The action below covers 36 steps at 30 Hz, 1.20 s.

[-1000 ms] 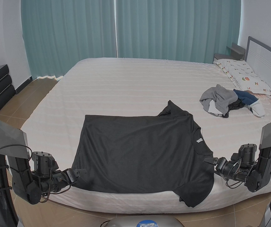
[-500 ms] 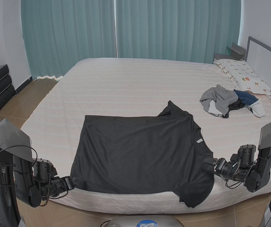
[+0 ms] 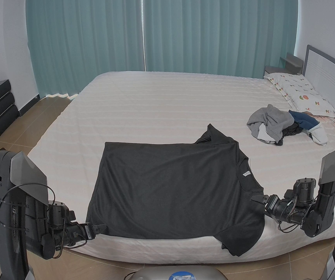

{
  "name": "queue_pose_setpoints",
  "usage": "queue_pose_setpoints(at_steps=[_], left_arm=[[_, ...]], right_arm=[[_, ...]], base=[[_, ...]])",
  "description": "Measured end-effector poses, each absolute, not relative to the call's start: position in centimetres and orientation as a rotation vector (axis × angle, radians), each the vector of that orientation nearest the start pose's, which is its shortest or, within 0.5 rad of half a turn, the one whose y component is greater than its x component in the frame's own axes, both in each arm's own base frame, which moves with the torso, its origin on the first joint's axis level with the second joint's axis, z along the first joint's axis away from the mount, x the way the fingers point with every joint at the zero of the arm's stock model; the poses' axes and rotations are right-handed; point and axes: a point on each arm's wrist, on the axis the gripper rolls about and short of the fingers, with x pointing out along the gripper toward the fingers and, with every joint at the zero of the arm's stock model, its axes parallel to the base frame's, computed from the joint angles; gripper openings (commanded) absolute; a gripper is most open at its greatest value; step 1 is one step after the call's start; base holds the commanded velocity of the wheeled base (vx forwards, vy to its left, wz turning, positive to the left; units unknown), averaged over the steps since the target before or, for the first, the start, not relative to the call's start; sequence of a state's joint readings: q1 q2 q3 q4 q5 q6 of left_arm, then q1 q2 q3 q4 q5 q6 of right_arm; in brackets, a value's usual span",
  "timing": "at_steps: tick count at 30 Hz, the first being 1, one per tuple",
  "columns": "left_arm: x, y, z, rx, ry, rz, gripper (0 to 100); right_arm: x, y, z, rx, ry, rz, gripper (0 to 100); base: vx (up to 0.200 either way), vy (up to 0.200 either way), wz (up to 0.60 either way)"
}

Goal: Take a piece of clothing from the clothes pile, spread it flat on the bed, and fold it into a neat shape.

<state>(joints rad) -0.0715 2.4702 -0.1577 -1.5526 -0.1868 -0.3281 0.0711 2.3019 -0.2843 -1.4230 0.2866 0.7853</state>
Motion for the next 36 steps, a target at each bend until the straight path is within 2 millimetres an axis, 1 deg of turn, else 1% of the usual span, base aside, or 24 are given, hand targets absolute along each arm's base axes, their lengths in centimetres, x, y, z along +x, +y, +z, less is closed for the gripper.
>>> queue_pose_setpoints(at_steps=[4,23,24,36], left_arm=[[24.4,-2.3,-6.6,-0.37,0.811,-0.155,100],[25.5,-2.3,-6.9,-0.371,0.784,-0.157,100],[25.5,-2.3,-7.0,-0.372,0.784,-0.156,0],[24.7,-2.0,-7.0,-0.415,0.814,-0.095,0]], right_arm=[[27.6,2.6,-2.4,0.817,0.7,0.097,100],[27.7,2.6,-2.3,0.817,0.689,0.103,100],[27.7,2.6,-2.3,0.817,0.689,0.103,100],[27.7,2.6,-2.3,0.817,0.69,0.102,100]], base=[[0.0,0.0,0.0],[0.0,0.0,0.0],[0.0,0.0,0.0],[0.0,0.0,0.0]])
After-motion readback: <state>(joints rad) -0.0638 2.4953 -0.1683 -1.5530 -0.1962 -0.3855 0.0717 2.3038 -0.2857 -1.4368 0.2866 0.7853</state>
